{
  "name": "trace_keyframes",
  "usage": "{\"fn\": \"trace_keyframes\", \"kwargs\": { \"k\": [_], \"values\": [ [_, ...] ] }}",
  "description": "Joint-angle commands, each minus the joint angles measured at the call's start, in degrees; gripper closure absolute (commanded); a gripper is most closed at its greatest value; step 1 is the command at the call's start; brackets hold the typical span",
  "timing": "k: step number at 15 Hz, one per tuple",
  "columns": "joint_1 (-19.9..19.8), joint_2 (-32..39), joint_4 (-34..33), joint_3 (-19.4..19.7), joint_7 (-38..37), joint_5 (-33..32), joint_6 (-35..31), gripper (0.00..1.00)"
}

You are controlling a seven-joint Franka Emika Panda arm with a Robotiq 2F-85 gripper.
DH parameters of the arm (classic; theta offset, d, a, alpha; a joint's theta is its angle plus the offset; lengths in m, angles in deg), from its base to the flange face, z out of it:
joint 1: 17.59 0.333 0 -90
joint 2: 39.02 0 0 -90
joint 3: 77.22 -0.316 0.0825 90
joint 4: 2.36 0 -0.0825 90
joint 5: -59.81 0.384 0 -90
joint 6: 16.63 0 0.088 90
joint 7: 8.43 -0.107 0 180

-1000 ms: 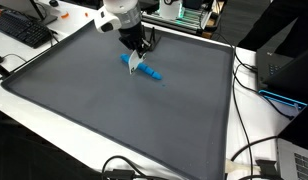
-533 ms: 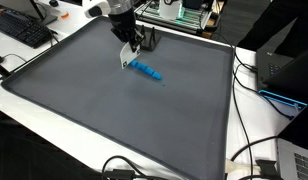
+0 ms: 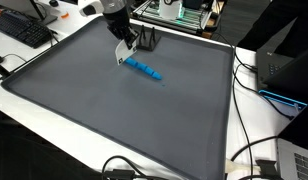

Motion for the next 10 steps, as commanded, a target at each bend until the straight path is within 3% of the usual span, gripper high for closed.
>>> {"fn": "trace_keyframes", "kwargs": {
  "k": [1, 10],
  "values": [
    [-0.48, -0.24, 1.92, -0.1, -0.21, -0.15, -0.96, 0.99],
    [-0.55, 2.32, 2.39, -0.57, 0.38, 0.59, -2.77, 0.99]
  ]
}}
